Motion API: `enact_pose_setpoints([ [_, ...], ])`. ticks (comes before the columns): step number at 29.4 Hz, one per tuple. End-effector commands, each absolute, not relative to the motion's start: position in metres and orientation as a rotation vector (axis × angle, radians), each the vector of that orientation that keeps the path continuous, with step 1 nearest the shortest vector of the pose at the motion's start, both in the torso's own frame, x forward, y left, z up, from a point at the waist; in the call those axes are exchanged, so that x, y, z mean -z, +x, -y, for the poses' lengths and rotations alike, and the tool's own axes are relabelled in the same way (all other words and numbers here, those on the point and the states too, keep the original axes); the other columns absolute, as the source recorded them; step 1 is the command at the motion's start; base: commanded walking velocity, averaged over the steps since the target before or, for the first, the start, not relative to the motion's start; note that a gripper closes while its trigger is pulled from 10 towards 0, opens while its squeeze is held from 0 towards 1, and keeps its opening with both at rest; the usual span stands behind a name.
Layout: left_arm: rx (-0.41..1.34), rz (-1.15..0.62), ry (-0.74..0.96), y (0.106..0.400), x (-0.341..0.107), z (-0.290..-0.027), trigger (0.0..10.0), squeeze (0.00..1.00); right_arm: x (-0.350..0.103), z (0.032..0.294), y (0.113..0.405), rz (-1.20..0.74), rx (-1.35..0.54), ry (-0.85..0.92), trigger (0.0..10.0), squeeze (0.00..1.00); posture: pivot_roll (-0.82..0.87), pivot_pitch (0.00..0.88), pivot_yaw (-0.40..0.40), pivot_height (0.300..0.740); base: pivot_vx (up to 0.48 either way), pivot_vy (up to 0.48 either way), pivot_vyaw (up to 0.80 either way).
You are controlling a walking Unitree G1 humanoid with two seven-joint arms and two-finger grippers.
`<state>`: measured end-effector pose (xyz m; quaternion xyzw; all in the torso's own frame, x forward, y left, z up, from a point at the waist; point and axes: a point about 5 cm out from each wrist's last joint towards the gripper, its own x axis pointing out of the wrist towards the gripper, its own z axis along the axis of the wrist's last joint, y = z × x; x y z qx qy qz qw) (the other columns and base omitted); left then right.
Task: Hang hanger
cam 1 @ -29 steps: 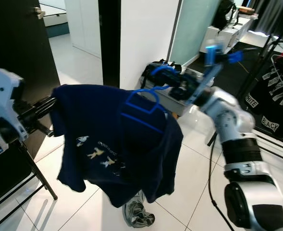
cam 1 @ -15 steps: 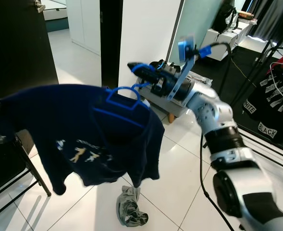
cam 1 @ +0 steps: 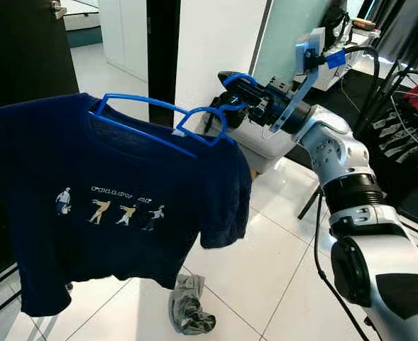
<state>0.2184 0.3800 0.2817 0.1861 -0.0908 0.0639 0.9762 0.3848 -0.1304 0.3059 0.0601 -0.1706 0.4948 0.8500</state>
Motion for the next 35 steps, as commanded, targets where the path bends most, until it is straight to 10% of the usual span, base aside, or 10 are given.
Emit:
enact_pose_setpoints([
  [1,-0.027,0.143,0.365,0.221,-0.270,-0.366,0.8,0.00,-0.314,0.138,0.386,0.402,-1.014,0.123,0.0,0.00,0.13,0.000,-0.120,0.740,0.000,0.000,0.00],
  [2,-0.027,0.143,0.365,0.221,-0.270,-0.366,0.8,0.00,-0.314,0.138,0.386,0.402,-1.014,0.123,0.0,0.00,0.13,0.000,-0.120,0.740,0.000,0.000,0.00],
  [4,0.210,0.136,0.295,0.225,-0.255,-0.327,10.0,0.00,-0.313,0.137,0.387,0.398,-1.019,0.115,0.0,0.00,0.13,0.000,-0.124,0.740,0.000,0.000,0.00],
  [8,0.391,0.153,0.244,0.227,-0.247,-0.292,10.0,0.00,-0.312,0.133,0.388,0.388,-1.029,0.100,0.0,0.00,0.13,0.000,-0.124,0.740,0.000,0.000,0.00],
  [9,0.455,0.158,0.209,0.228,-0.245,-0.279,10.0,0.16,-0.311,0.131,0.388,0.385,-1.033,0.095,0.0,0.00,0.12,0.000,-0.123,0.740,0.000,0.000,0.00],
  [10,0.495,0.160,0.184,0.229,-0.243,-0.270,10.0,1.00,-0.311,0.131,0.388,0.383,-1.034,0.090,0.0,0.00,0.12,0.000,-0.123,0.740,0.000,0.000,0.00],
  [21,0.540,0.095,0.244,0.230,-0.238,-0.263,10.0,1.00,-0.308,0.140,0.391,0.342,-0.993,0.010,0.0,0.00,0.11,0.000,-0.119,0.740,0.000,0.000,0.00],
  [30,0.177,0.137,0.289,0.249,-0.233,-0.286,10.0,1.00,-0.278,0.171,0.393,0.206,-0.845,-0.085,0.0,0.00,0.09,0.000,-0.109,0.740,0.000,0.000,0.00],
  [31,0.171,0.141,0.250,0.254,-0.224,-0.276,10.0,0.00,-0.272,0.176,0.392,0.197,-0.825,-0.076,0.0,0.00,0.09,0.000,-0.107,0.740,0.000,0.000,0.00],
  [35,0.226,0.131,0.125,0.266,-0.201,-0.240,10.0,0.00,-0.265,0.184,0.387,0.207,-0.803,-0.046,0.0,0.00,0.07,0.000,-0.092,0.740,0.000,0.000,0.00],
])
